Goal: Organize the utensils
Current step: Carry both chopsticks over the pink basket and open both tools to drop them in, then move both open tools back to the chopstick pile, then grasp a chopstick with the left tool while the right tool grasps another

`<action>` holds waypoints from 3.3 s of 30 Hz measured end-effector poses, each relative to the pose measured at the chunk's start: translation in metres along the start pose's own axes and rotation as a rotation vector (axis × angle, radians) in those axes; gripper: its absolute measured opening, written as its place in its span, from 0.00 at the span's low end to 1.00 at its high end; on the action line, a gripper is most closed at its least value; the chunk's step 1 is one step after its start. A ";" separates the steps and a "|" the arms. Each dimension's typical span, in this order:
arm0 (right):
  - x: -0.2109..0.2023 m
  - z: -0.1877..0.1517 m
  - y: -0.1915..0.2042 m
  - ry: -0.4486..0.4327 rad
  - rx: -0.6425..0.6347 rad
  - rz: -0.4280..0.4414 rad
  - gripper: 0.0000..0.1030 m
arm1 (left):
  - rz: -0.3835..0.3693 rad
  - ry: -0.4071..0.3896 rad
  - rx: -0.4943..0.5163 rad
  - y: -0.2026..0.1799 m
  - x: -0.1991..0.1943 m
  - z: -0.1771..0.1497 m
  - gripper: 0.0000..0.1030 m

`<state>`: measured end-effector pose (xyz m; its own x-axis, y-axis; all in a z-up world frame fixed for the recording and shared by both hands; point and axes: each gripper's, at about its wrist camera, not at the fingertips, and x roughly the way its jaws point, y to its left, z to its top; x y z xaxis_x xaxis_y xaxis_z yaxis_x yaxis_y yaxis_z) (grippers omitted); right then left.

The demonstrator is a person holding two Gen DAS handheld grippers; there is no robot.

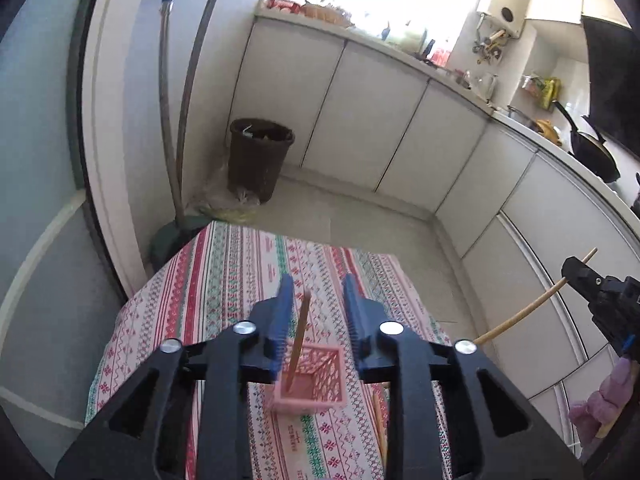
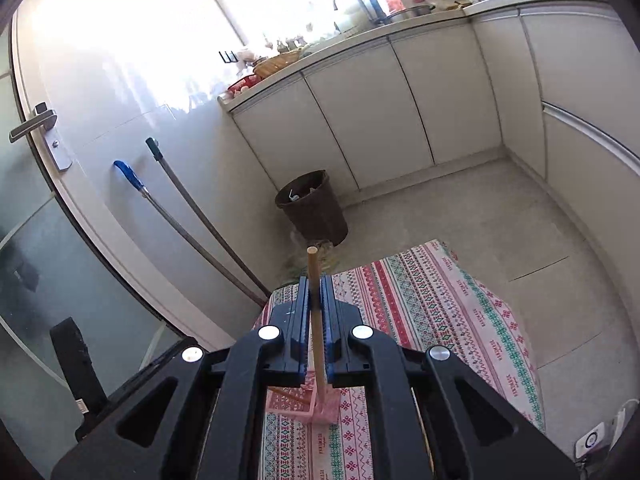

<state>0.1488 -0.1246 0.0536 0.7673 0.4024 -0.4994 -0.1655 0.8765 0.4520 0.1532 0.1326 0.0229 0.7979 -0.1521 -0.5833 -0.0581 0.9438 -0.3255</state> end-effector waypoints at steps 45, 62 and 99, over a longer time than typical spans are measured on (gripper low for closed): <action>0.004 -0.097 -0.015 0.036 -0.196 -0.413 0.85 | 0.153 0.007 0.124 -0.039 -0.035 -0.056 0.91; -0.017 -0.112 -0.209 0.302 0.482 -0.375 0.93 | 0.033 0.616 0.189 -0.120 0.125 -0.171 0.93; 0.090 -0.138 -0.189 0.517 0.359 -0.308 0.78 | -0.022 0.506 0.288 -0.126 0.117 -0.164 0.07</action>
<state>0.1638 -0.2175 -0.1790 0.3381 0.3018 -0.8914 0.2958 0.8651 0.4051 0.1556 -0.0523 -0.1258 0.4073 -0.2270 -0.8846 0.1769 0.9699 -0.1674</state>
